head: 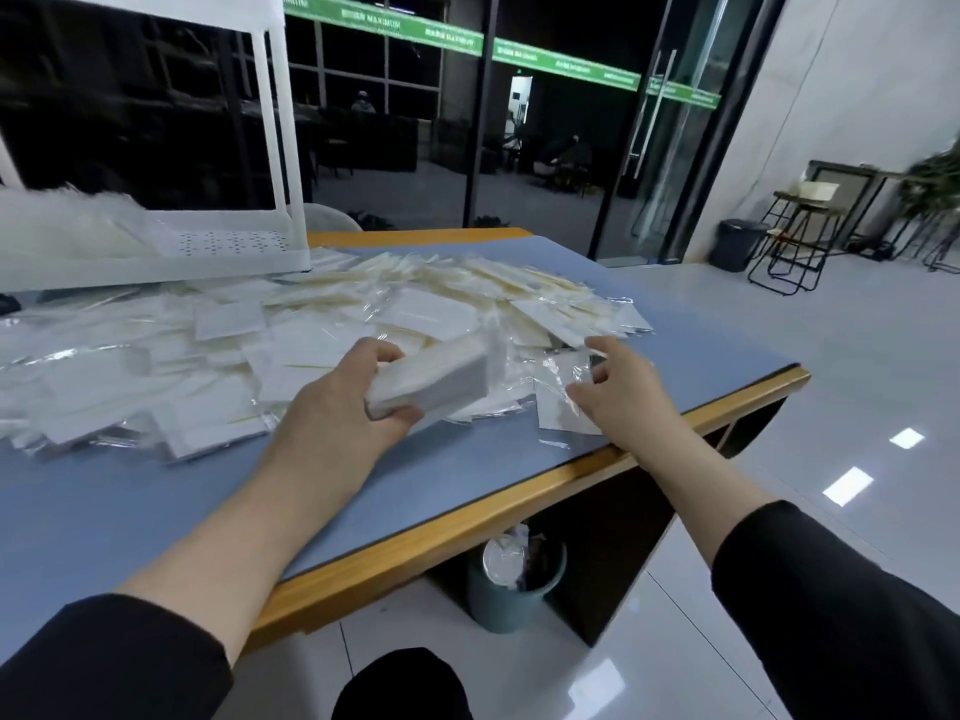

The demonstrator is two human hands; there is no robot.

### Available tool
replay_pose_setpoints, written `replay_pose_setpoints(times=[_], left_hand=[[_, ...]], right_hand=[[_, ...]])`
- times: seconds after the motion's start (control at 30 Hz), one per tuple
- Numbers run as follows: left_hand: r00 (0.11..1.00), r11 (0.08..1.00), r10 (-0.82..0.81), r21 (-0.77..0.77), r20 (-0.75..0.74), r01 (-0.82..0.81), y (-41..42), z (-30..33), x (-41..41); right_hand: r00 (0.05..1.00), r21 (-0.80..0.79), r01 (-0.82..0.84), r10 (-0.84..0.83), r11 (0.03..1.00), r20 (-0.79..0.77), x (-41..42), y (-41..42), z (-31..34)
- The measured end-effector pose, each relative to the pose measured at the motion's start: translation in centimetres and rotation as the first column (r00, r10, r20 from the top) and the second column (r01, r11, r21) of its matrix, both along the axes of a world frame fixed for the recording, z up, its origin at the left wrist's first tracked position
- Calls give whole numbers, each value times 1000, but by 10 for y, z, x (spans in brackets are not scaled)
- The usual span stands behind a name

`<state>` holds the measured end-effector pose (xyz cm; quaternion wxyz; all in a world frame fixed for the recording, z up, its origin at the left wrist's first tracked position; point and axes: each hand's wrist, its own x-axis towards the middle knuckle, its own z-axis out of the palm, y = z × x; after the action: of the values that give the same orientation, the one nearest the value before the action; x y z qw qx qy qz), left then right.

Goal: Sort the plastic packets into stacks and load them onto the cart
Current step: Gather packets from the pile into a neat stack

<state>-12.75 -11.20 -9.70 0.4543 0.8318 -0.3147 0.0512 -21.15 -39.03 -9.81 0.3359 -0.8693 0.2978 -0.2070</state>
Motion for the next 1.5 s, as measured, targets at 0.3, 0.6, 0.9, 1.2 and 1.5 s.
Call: replay_pose_setpoints(times=[0.3,0.6,0.9,1.2,1.5], left_hand=[[985,986,-163,-42,-59,161,0,-1,-5],[981,988,-152,-49,-118,147,0,2,-3],[987,987,-132,77,-96,140,1,-3,-2],[984,985,-136,95,-111,147,2,-4,-2],[998,998,-26,-62,-61,22,3,-2,-1]], right_hand=[[844,-3,-176,152,984,515,-13,42,47],[837,-145,-546,535,825,-113,1,75,47],[899,59,-335,301,940,317,1,77,13],[876,-51,-320,316,946,366,-1,54,3],[988,-383,-95,40,919,-148,23,-47,-3]])
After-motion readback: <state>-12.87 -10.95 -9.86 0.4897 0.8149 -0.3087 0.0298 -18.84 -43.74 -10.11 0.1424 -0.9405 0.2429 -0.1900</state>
